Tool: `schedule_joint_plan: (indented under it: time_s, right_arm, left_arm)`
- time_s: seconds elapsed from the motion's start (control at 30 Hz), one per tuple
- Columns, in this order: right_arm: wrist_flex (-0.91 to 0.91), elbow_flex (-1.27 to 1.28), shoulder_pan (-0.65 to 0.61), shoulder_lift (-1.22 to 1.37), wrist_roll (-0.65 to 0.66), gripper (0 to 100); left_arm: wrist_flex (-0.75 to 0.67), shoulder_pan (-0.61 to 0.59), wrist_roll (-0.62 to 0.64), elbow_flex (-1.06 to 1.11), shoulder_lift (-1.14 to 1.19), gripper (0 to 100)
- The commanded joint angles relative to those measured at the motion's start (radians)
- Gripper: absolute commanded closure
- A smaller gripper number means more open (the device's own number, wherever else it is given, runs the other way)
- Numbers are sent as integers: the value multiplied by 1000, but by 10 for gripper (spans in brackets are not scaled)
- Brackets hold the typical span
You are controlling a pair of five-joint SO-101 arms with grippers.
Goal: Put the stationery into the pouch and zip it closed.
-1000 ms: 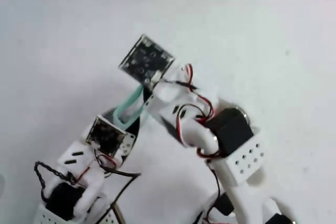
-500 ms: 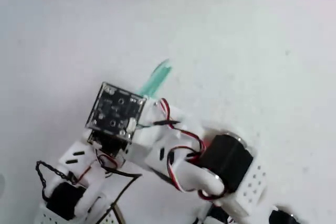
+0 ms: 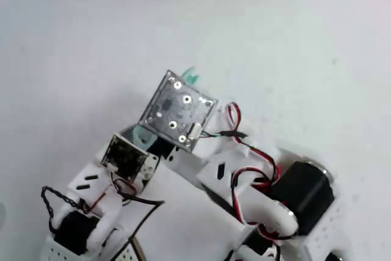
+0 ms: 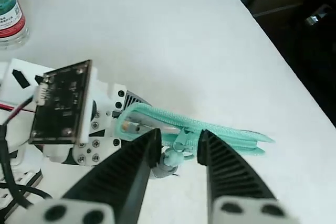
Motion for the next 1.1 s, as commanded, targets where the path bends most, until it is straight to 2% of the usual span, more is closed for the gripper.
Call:
schedule_joint_plan:
  time_s: [0.0,0.4,0.63,0.73,0.8,1.07]
  right_arm:
    - [-2,-3,19,13,-9,854]
    - [33,43,18,91,-9,854]
    - [-50,149,24,170,0,862]
    - [-73,164,22,182,41,975]
    - [-62,167,15,177,86,969]
    - [-8,167,-168,174,104,978]
  left_arm:
    - [-15,10,-6,0,1,977]
    - [-15,10,-8,0,1,977]
    - [-15,10,-8,0,1,977]
    - [-15,10,-8,0,1,977]
    - [-15,10,-8,0,1,977]
    - [-15,10,-5,-2,1,977]
